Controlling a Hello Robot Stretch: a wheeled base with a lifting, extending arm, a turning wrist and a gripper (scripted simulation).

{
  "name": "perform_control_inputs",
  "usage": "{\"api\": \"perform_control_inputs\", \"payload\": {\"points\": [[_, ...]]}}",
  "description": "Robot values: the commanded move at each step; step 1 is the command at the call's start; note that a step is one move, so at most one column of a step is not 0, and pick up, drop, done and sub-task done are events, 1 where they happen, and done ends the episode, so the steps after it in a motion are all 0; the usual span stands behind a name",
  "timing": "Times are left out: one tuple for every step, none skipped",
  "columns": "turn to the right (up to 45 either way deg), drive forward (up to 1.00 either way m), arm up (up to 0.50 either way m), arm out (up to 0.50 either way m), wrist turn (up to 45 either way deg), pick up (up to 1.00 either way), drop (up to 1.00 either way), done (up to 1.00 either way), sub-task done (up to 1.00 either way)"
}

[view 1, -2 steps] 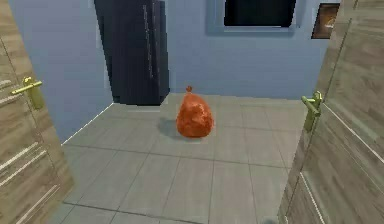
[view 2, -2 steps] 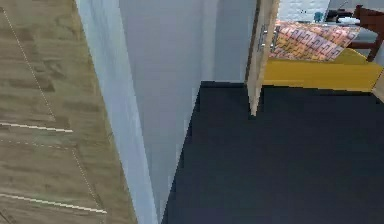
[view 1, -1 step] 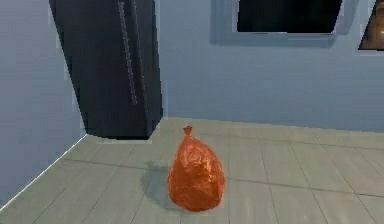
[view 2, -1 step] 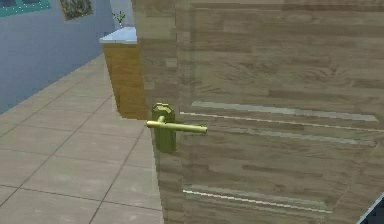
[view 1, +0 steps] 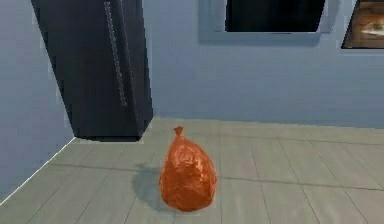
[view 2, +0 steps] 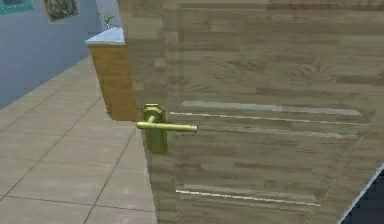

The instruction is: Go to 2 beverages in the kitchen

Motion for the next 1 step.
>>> {"api": "perform_control_inputs", "payload": {"points": [[0.0,0.5,0.0,0.0,0.0,0.0,0.0,0.0,0.0]]}}
